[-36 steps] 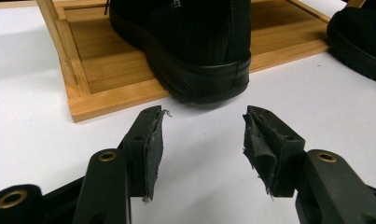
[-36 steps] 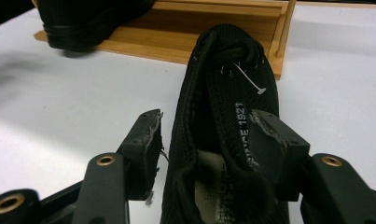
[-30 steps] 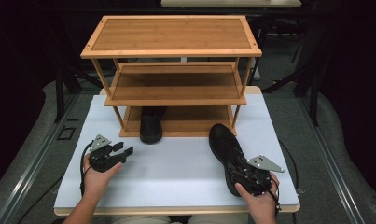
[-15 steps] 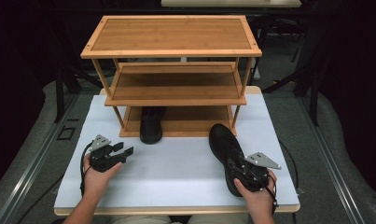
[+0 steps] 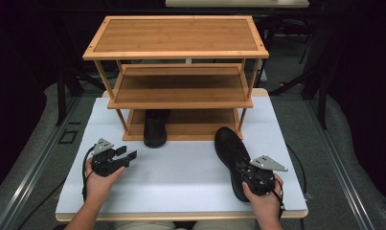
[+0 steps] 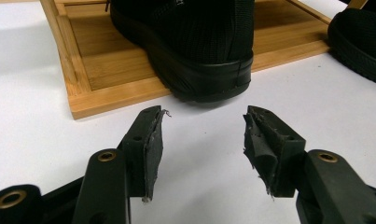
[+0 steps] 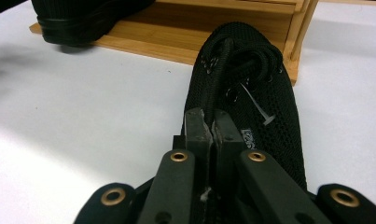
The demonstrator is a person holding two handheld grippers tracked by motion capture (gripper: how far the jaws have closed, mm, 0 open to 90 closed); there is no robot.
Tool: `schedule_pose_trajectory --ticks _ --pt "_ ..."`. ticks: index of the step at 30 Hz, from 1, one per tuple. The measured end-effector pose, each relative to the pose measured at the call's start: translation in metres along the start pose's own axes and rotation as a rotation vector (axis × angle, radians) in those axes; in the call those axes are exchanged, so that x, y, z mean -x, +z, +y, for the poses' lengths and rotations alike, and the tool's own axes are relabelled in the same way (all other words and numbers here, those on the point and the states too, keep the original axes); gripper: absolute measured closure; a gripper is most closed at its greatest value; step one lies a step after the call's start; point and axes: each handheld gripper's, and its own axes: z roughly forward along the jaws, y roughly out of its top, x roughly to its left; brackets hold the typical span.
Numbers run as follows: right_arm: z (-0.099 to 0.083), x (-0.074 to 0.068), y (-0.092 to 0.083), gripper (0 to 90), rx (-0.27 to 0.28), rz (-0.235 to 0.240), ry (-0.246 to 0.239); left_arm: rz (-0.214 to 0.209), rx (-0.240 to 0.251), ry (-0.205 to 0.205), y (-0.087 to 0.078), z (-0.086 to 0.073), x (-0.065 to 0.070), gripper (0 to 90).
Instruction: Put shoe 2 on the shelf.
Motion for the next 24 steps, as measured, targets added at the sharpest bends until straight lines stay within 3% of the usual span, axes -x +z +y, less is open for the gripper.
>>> schedule_pose_trajectory --ticks 7,10,14,17,24 --pt "-0.0002 -0.0005 -0.0008 87.9 0.013 0.008 -0.002 -0.001 -0.001 0.002 0.0001 0.0000 -0.0001 46.9" --pt "-0.0006 -0.0020 -0.0002 87.9 0.033 -0.003 -0.014 0.001 -0.002 0.001 -0.0001 0.0001 -0.0001 46.9" --pt "0.0003 -0.0008 -0.0014 87.7 0.019 -0.032 -0.015 0.001 -0.001 0.003 -0.0001 0.0001 -0.0005 46.9" --pt "-0.0001 0.0033 -0.0026 87.8 0.022 -0.015 0.005 0.001 -0.001 0.001 0.0003 0.0000 -0.0004 46.9" --pt "0.0013 0.0032 -0.0033 88.0 0.031 -0.008 -0.003 0.001 -0.001 0.000 0.0005 -0.0001 -0.0003 46.9"
